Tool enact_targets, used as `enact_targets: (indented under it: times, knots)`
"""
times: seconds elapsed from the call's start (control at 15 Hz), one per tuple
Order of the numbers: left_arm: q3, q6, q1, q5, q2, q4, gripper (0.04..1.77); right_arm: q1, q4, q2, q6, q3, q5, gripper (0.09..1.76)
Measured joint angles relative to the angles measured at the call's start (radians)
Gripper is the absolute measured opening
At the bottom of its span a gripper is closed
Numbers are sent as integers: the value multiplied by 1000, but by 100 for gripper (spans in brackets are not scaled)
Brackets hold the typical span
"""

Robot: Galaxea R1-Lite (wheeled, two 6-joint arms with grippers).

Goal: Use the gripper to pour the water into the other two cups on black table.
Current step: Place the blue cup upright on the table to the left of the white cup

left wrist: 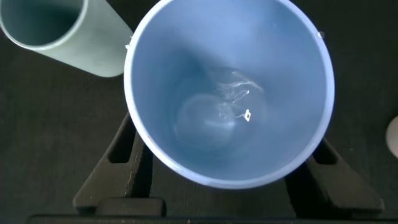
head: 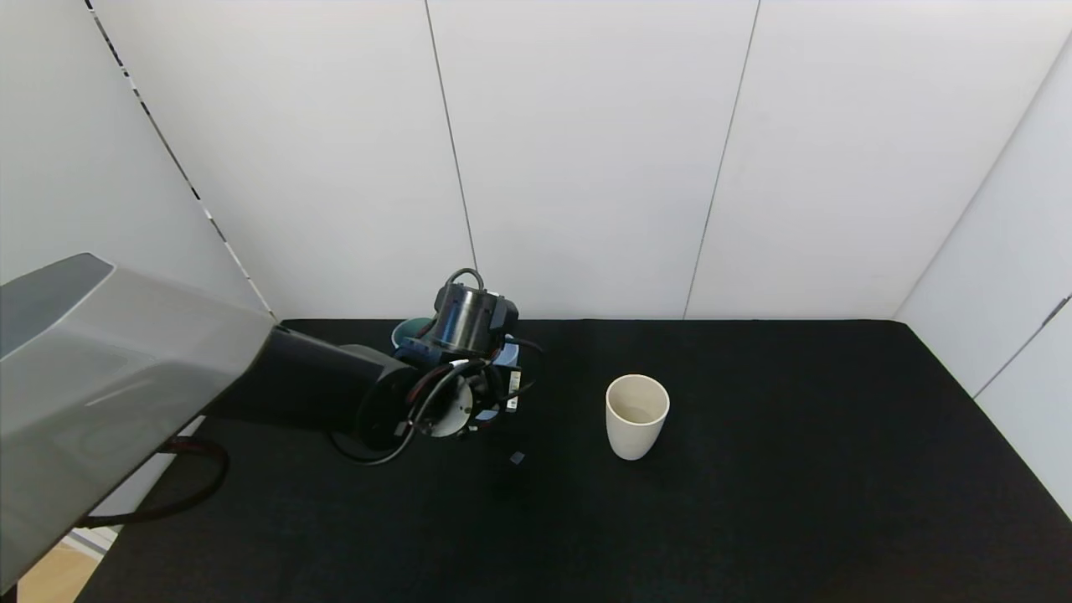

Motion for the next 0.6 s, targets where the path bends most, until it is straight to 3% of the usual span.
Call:
enact_targets:
  times: [0.6]
  knots:
    - [54,1,-1,-35,55,-80,119,0,0,0,0,0,0,171]
